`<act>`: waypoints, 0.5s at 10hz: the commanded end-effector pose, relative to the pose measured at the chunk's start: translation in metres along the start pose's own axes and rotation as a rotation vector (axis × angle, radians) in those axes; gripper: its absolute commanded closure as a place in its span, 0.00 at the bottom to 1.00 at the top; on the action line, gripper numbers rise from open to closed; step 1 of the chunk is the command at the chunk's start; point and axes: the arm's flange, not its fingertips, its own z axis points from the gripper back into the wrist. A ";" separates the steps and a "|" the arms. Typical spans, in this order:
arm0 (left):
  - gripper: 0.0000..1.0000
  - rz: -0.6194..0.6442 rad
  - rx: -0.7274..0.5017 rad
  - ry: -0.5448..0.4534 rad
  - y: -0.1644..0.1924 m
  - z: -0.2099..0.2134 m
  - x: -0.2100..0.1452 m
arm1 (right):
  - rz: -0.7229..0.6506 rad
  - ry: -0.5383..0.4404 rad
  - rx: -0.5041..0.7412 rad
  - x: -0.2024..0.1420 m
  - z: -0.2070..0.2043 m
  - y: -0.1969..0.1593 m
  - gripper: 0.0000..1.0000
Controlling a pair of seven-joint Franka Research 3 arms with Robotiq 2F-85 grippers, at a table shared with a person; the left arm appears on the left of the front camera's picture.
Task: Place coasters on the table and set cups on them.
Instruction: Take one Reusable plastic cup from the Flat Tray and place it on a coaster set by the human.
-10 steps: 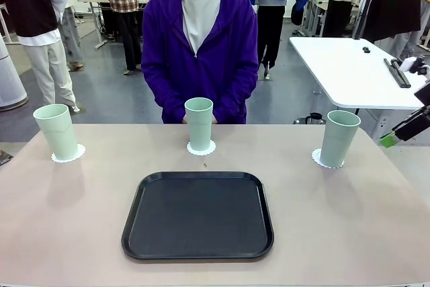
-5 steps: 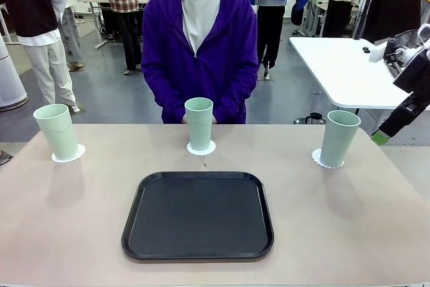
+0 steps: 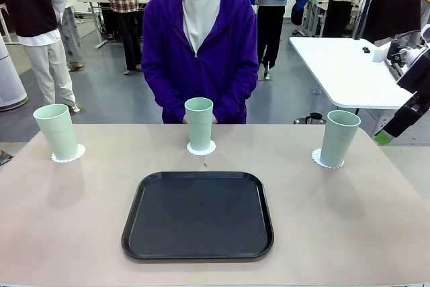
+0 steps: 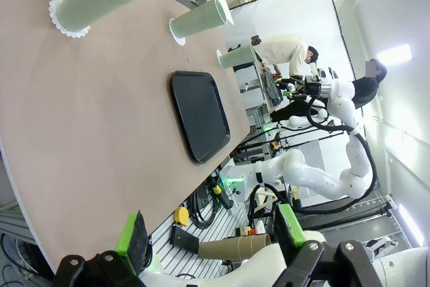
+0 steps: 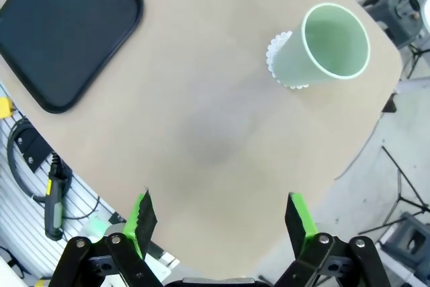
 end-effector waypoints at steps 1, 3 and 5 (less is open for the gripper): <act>0.00 -0.002 -0.002 -0.005 -0.002 0.002 -0.001 | -0.019 0.007 -0.023 0.003 -0.001 0.003 0.00; 0.00 -0.002 -0.002 -0.005 -0.002 0.002 -0.001 | -0.019 0.007 -0.023 0.003 -0.001 0.003 0.00; 0.00 -0.002 -0.002 -0.005 -0.002 0.002 -0.001 | -0.019 0.007 -0.023 0.003 -0.001 0.003 0.00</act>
